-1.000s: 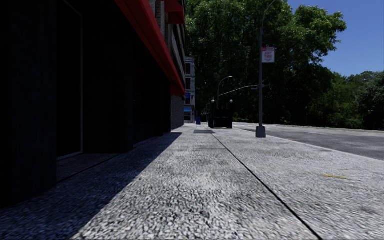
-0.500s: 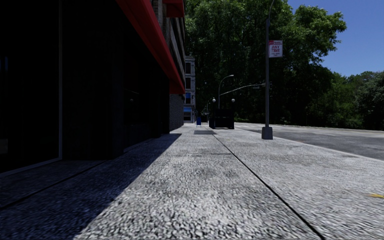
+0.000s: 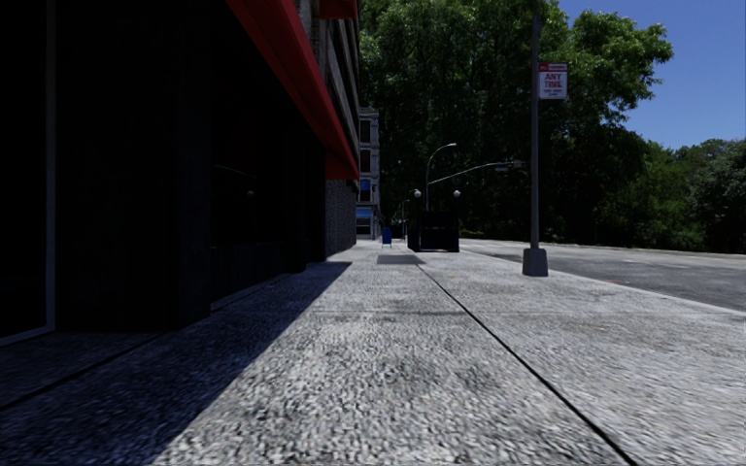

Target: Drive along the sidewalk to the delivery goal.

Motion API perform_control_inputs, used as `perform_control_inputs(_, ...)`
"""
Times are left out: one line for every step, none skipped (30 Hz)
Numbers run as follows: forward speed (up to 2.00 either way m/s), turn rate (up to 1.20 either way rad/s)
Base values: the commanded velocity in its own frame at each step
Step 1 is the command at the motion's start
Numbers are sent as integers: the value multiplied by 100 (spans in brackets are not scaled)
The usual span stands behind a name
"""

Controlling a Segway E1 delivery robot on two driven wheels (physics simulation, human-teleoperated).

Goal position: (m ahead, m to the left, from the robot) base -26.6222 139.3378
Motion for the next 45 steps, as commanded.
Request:
perform_control_inputs(200, 0)
perform_control_inputs(200, 0)
perform_control_inputs(200, 0)
perform_control_inputs(200, 0)
perform_control_inputs(200, 0)
perform_control_inputs(200, 0)
perform_control_inputs(200, 0)
perform_control_inputs(200, 0)
perform_control_inputs(200, 0)
perform_control_inputs(200, 0)
perform_control_inputs(200, 0)
perform_control_inputs(200, 0)
perform_control_inputs(200, 0)
perform_control_inputs(200, 0)
perform_control_inputs(200, 0)
perform_control_inputs(200, 0)
perform_control_inputs(200, 0)
perform_control_inputs(200, 0)
perform_control_inputs(200, 0)
perform_control_inputs(200, 0)
perform_control_inputs(200, 0)
perform_control_inputs(200, 0)
perform_control_inputs(200, 0)
perform_control_inputs(200, 0)
perform_control_inputs(200, 0)
perform_control_inputs(200, 0)
perform_control_inputs(200, 0)
perform_control_inputs(200, 0)
perform_control_inputs(200, 0)
perform_control_inputs(200, 0)
perform_control_inputs(200, 0)
perform_control_inputs(200, 0)
perform_control_inputs(200, 0)
perform_control_inputs(200, 0)
perform_control_inputs(200, 0)
perform_control_inputs(200, 0)
perform_control_inputs(200, 0)
perform_control_inputs(200, 0)
perform_control_inputs(200, 0)
perform_control_inputs(200, 0)
perform_control_inputs(200, 0)
perform_control_inputs(200, 0)
perform_control_inputs(200, 0)
perform_control_inputs(200, 0)
perform_control_inputs(200, 0)
